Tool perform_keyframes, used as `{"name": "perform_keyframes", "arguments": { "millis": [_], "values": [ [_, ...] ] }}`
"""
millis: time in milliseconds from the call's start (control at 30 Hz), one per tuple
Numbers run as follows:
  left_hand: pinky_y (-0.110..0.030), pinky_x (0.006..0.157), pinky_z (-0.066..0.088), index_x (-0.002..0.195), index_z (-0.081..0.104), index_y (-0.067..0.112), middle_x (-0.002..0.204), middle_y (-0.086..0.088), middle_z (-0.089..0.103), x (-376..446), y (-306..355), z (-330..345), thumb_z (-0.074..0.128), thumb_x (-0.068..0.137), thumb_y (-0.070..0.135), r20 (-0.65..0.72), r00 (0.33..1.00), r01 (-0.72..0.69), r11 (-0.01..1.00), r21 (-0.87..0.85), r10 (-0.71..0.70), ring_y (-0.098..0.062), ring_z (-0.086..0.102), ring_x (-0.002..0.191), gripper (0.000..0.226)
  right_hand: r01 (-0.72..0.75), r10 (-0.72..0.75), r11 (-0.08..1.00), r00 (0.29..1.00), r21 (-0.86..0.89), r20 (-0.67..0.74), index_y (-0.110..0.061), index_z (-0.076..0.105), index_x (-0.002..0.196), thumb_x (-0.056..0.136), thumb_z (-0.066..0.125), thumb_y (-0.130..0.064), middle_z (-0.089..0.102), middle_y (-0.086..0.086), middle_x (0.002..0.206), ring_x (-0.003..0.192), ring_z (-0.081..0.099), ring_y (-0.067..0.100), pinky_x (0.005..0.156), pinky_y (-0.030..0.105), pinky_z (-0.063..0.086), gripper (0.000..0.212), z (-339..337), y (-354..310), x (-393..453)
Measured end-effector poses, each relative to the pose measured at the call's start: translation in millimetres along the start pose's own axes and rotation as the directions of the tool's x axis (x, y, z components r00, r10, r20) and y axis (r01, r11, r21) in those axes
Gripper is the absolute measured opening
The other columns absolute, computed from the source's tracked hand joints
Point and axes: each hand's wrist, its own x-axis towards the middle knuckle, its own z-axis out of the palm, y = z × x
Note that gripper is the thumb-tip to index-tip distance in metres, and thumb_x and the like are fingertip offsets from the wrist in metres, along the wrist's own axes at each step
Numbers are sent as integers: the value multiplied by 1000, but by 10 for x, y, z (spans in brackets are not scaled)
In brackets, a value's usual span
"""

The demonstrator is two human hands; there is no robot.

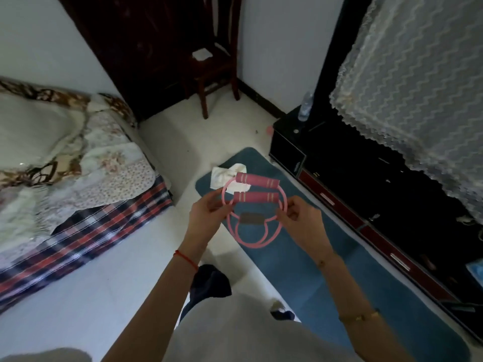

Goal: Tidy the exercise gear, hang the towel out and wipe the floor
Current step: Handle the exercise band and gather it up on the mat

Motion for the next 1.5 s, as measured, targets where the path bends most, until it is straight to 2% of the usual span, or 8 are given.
{"name": "perform_keyframes", "arguments": {
  "millis": [100, 267, 633, 933, 1167, 1233, 1367, 1500],
  "values": [
    [-34, 84, 58, 112, 63, 25, 96, -8, 75, 270, 19, -509, 69, 89, 17, -55, 998, -16, 999, -44, 13, -20, 73, 87, 25, 25, -25, 1000, 999, 11, 43, -9, 59, 82, 88, 67, -20, 63, 3, 66, 55, 52, 8, 53, 12, 43, 15, 423, -386, 331],
    [-46, 85, 59, 124, 63, 9, 90, -7, 74, 869, 53, -1495, 73, 86, 13, -118, 993, 6, 999, -53, -13, -22, 72, 80, 39, 64, -63, 998, 996, -2, 62, -11, 58, 80, 88, 67, -20, 58, -8, 61, 50, 52, -7, 50, 7, 40, 15, 1199, -1123, 884],
    [-56, 86, 56, 107, 63, 33, 89, -13, 76, 2134, 83, -2831, 75, 82, 15, -140, 989, 30, 998, -48, -37, -34, 72, 87, 33, 67, -66, 998, 995, -15, 79, -9, 62, 85, 86, 69, -22, 64, -5, 67, 54, 57, -3, 53, 6, 42, 15, 2341, -2005, 1955],
    [-48, 87, 57, 124, 61, 10, 83, -6, 73, 3627, 452, -3150, 70, 86, 5, -134, 988, 68, 996, -58, -75, -30, 71, 83, 39, 65, -60, 996, 995, -64, 83, -11, 59, 81, 87, 67, -22, 67, -1, 68, 60, 60, 7, 55, 6, 41, 16, 2695, -2404, 3358],
    [-45, 84, 59, 120, 59, 19, 88, -7, 74, 4979, 1028, -3127, 75, 84, 12, -138, 990, 28, 1000, -8, -28, -24, 72, 82, 39, 31, -31, 1000, 999, -2, 45, -12, 58, 84, 88, 64, -26, 69, 4, 72, 66, 67, 19, 60, 22, 52, 16, 2679, -2659, 4697],
    [-42, 82, 59, 120, 59, 19, 86, -5, 73, 5300, 1186, -3081, 74, 85, 12, -109, 994, 7, 1000, 6, -6, -21, 72, 80, 39, 13, -13, 1000, 1000, -1, 13, -12, 57, 83, 89, 64, -25, 69, 4, 71, 60, 63, 16, 52, 12, 44, 16, 2624, -2720, 5022],
    [-25, 69, 59, 117, 57, 21, 83, -1, 71, 5976, 1523, -2922, 73, 86, 11, -11, 999, -43, 998, 49, 43, -11, 69, 71, 36, -34, 34, 999, 998, -3, -54, -16, 54, 80, 89, 64, -23, 64, -3, 66, 54, 55, 9, 49, 12, 38, 15, 2499, -2760, 5632],
    [-40, 81, 60, 121, 59, 18, 90, -6, 73, 6774, 1751, -2725, 74, 85, 14, 101, 995, -25, 996, 90, 16, -23, 72, 81, 39, -104, 109, 994, 987, 45, -122, -19, 52, 76, 88, 65, -19, 61, -5, 64, 56, 56, 12, 53, 20, 40, 18, 2443, -2690, 6233]
  ]
}}
